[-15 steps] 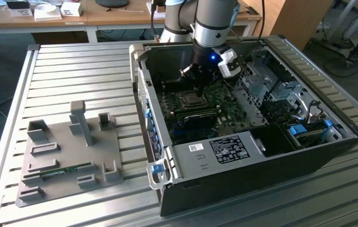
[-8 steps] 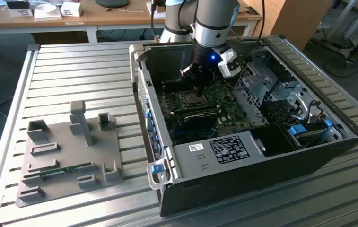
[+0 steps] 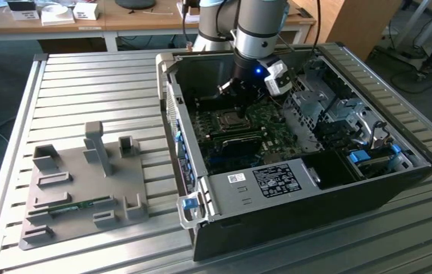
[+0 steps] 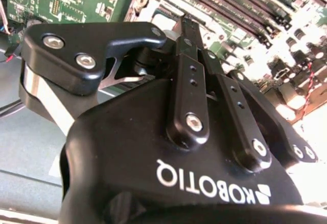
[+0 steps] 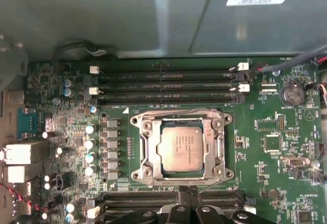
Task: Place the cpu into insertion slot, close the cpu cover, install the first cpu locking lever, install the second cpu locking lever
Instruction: 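Install the second cpu locking lever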
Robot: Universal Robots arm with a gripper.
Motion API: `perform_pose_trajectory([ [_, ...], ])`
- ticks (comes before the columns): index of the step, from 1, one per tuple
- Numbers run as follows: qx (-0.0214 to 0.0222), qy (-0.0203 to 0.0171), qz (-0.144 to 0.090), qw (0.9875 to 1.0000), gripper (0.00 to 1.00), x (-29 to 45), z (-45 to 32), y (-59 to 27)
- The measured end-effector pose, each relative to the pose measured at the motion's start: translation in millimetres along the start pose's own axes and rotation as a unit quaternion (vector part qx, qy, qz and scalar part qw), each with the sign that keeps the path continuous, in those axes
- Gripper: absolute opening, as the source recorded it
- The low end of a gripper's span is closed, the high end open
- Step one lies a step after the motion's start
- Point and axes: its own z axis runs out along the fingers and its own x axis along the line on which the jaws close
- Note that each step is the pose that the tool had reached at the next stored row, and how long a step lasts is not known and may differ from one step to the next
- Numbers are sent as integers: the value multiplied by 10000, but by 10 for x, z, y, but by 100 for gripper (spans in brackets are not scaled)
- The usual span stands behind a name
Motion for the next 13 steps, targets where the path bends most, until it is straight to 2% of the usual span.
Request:
perform_pose_trajectory([
  [5,0,0,0,10000,11,-1,-1,-44],
  [13,-1,-1,0,10000,11,11,0,-52],
])
